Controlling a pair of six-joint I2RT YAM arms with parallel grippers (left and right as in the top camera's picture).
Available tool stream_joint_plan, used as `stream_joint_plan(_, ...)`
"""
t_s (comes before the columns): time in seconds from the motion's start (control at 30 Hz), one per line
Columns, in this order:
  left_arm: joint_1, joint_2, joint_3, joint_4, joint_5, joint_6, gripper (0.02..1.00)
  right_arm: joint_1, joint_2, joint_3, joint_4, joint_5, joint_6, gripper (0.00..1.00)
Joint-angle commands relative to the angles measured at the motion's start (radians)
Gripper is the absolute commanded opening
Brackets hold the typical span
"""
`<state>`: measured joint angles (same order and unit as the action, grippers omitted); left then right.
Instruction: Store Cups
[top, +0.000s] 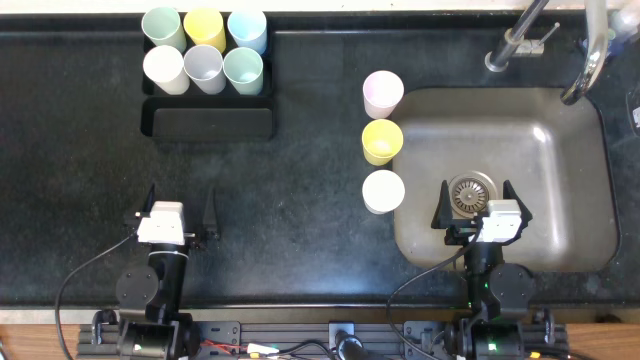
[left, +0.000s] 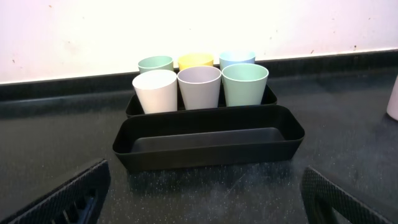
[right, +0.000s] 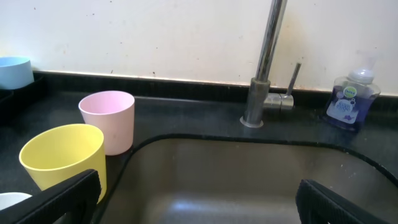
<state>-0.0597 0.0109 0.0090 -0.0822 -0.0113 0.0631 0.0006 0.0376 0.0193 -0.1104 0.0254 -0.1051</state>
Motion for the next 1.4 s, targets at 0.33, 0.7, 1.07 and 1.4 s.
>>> stream_joint_plan(0.33, -0.006, -0.008, -0.001, -0.002, 0.010, 0.023, 0.998, 0.001, 0.002, 0.000, 0.004, -0.007, 0.000, 0.998)
stream_joint_plan(0.7, -0.006, -0.008, -0.001, -0.002, 0.010, 0.023, 0.998, 0.001, 0.002, -0.001, 0.004, -0.007, 0.000, 0.993)
stream_joint_plan(1.07, -0.006, -0.001, 0.028, -0.009, 0.030, -0.001, 1.000, 0.001, 0.002, 0.000, 0.004, -0.007, 0.000, 0.996)
stream_joint_plan(1.4, -0.009, 0.721, 0.713, -0.144, 0.415, -0.073, 1.000, 0.001, 0.002, 0.000, 0.004, -0.007, 0.000, 0.998)
